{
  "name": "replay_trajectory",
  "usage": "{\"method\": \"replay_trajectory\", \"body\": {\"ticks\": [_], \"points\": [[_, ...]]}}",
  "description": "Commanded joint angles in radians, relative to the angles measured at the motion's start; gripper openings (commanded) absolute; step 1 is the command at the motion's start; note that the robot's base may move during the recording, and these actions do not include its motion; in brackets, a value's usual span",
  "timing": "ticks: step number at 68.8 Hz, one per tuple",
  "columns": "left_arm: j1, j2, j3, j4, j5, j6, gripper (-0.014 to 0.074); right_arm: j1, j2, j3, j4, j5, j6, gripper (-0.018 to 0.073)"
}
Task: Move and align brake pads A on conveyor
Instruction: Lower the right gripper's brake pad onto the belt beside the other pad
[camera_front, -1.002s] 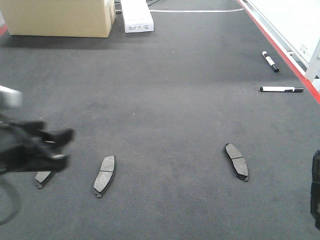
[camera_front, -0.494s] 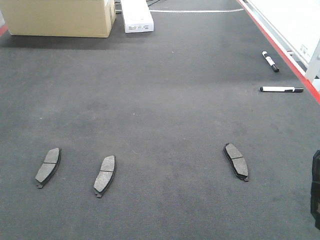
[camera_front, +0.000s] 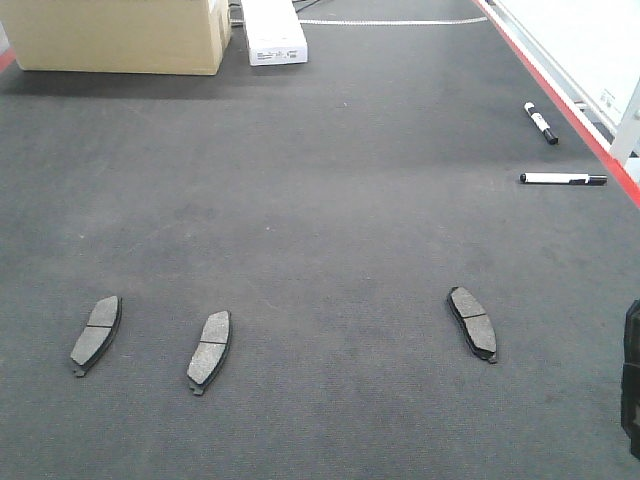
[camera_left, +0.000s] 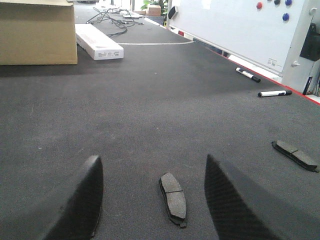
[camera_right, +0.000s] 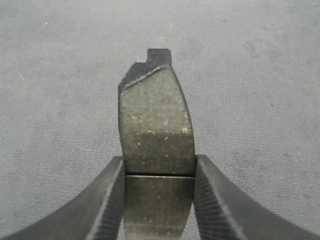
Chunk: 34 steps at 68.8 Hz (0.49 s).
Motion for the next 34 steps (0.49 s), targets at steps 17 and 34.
{"method": "replay_trajectory", "body": {"ticks": [17,34], "points": [[-0.002,0.015,-0.023,0.0,-0.058,-0.006,0.0417,-0.006,0.001,-0.032,-0.005,-0.09,-0.008,-0.0006],[-0.002,0.015,-0.023,0.0,-0.057,-0.006,0.0417,-0.006,0.001,-0.032,-0.005,-0.089,-0.008,-0.0006]]}}
